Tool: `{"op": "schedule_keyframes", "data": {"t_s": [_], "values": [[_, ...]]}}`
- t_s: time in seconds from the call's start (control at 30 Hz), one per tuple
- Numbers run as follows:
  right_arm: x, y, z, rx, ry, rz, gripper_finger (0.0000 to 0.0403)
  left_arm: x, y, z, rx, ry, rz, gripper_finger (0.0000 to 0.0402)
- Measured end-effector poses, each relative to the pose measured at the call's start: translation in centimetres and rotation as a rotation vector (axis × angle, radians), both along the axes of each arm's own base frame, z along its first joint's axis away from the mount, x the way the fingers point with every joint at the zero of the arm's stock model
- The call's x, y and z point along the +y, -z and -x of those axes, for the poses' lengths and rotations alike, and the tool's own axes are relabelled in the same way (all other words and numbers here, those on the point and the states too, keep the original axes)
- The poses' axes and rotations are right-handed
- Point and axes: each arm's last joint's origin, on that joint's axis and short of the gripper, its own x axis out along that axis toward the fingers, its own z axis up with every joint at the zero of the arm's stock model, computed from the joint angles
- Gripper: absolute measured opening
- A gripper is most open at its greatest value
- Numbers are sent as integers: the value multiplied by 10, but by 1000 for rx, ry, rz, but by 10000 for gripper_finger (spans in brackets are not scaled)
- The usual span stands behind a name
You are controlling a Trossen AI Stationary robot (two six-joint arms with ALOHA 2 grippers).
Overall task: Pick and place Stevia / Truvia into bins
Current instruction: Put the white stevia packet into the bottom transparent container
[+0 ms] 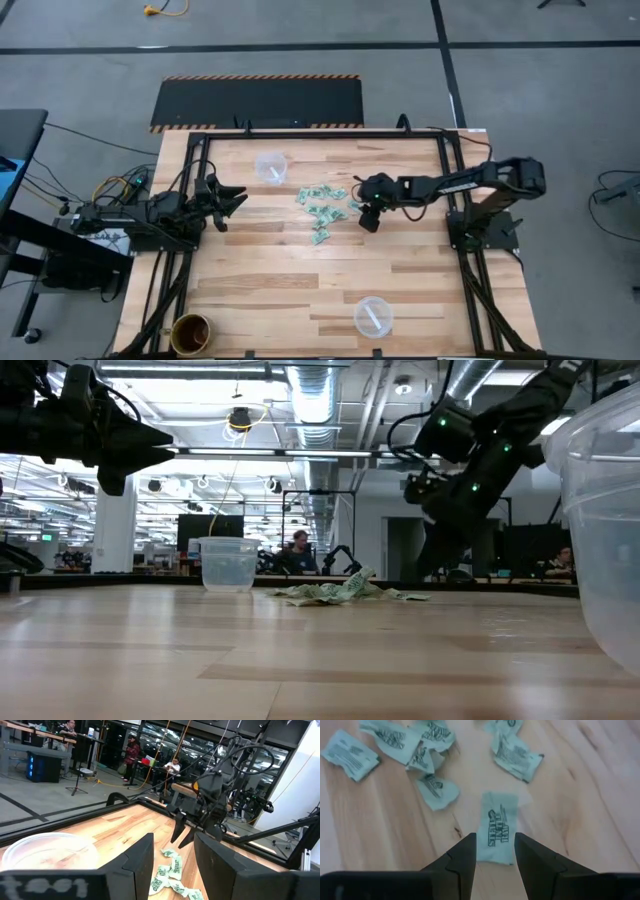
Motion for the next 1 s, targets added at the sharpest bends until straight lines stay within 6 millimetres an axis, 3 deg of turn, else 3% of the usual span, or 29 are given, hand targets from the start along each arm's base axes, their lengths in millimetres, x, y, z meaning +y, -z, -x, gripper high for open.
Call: {"op": "schedule_keyframes", "data": {"t_s": [0.33,0.6,0.7,0.9,1.0], "values": [[-1,26,-8,62,-35,-14,127,0,0,0,0,-1,0,130],[-1,30,-8,76,-31,-17,120,0,0,0,0,0,0,130],[-1,26,-6,70,-24,-23,96,0,0,0,0,0,0,130],[1,15,0,55,17,-51,12,0,0,0,0,0,0,130],[1,4,2,12,53,-67,16,0,0,0,0,0,0,130]]}}
